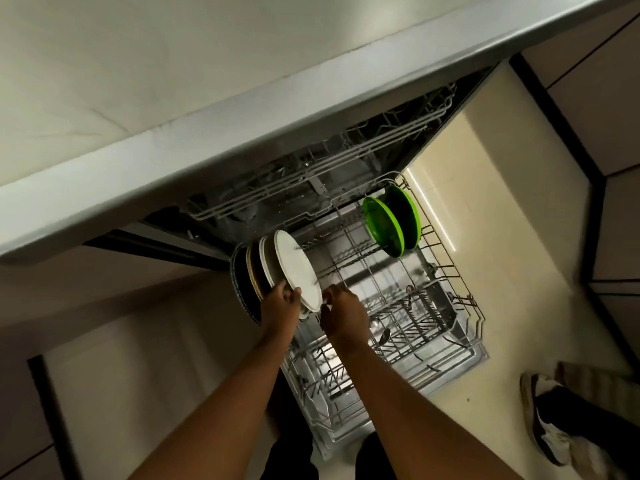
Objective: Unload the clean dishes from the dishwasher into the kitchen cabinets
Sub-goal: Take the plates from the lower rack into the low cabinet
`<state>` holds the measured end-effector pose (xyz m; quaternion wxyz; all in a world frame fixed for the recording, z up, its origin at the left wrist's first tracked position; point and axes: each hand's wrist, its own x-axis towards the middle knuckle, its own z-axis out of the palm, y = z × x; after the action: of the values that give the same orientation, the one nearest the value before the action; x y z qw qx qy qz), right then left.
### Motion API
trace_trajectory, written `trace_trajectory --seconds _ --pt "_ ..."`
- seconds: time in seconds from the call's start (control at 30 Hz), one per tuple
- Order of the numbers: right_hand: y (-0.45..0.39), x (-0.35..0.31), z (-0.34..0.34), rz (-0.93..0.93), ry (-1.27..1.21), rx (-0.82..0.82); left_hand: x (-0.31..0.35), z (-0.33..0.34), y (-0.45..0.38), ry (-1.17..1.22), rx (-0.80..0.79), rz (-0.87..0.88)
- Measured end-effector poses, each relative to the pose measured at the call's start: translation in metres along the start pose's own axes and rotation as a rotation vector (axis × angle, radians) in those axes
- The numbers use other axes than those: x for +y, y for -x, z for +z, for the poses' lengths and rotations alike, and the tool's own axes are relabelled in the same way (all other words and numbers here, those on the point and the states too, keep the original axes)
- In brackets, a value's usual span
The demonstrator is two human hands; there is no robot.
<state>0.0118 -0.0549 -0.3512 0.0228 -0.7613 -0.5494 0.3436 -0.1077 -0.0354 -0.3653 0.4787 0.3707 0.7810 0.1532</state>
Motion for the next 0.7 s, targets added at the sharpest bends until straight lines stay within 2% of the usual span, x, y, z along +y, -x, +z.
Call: trace_trajectory --seconds 0.23,0.4,0.53,0.63,0.7 --pt "0.01 0.044 -0.001 0.046 -0.092 0.033 0.019 0.024 -0.02 -0.077 0.107 -0.115" --pt "0.011 0.054 -0.006 0.07 -0.116 0.033 0.018 0.023 -0.02 -0.073 0.181 -0.095" --pt "0.013 0.048 -0.015 0.091 -0.16 0.028 0.007 0.002 0.003 -0.034 0.159 -0.06" --pt "0.013 0.043 -0.023 0.115 -0.214 0.054 -0.02 -0.022 0.023 0.11 0.081 -0.104" --pt "0.014 0.041 -0.029 0.13 -0.225 0.065 -0.031 -0.037 0.042 0.33 0.024 -0.161"
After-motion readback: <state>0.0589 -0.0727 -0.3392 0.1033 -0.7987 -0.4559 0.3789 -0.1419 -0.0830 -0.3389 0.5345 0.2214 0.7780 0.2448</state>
